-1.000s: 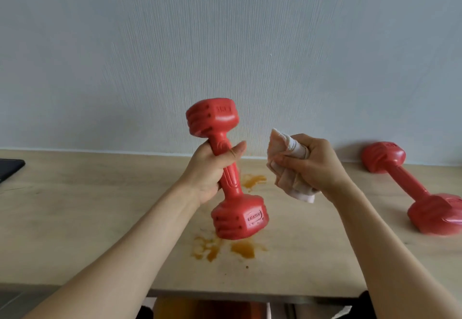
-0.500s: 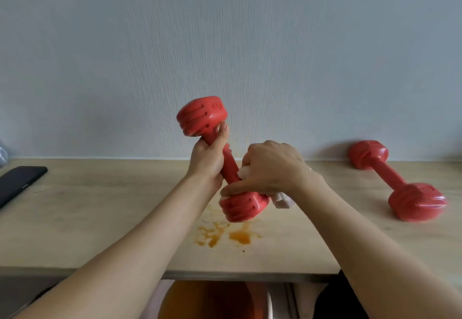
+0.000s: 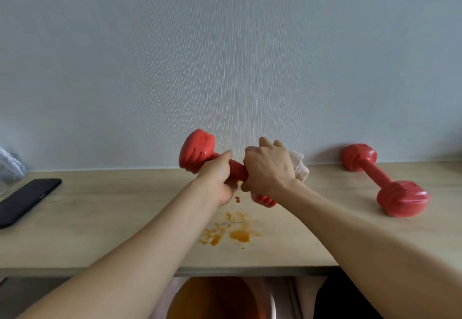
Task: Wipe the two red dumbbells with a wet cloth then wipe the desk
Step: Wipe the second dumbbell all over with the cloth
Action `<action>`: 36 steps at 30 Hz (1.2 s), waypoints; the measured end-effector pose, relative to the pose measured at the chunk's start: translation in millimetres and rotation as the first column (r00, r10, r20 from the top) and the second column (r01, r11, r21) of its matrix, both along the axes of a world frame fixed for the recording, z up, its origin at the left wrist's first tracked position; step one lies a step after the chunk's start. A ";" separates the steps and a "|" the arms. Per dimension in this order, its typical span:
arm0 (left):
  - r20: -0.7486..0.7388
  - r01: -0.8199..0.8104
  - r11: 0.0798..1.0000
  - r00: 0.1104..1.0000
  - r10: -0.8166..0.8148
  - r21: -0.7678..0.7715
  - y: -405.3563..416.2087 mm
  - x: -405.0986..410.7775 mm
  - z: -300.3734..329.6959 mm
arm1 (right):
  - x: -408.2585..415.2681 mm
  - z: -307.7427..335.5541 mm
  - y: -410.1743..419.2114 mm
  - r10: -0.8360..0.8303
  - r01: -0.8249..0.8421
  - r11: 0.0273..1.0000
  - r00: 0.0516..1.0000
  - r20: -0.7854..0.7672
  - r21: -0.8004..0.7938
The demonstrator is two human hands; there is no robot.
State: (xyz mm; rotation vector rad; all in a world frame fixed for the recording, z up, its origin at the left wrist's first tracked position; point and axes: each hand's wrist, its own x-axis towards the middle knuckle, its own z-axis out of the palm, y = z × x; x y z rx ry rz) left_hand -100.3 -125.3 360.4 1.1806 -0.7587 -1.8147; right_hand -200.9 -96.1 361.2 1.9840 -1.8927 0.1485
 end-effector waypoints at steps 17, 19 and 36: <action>0.876 0.843 0.535 0.292 -0.384 -0.047 -30.6 -31.2 -24.2 | -60.2 -26.4 -18.3 0.342 -0.418 0.908 0.768 -0.542 -0.021; 0.732 0.786 0.607 0.480 -0.484 -0.114 -33.7 -35.4 -31.2 | -66.3 -32.2 -22.9 0.368 -0.487 0.870 0.746 -0.555 -0.078; 0.345 0.355 0.871 0.909 -0.236 -0.339 -54.1 -25.5 -19.7 | -95.7 -17.1 -28.3 0.297 0.051 0.871 0.738 0.606 -0.489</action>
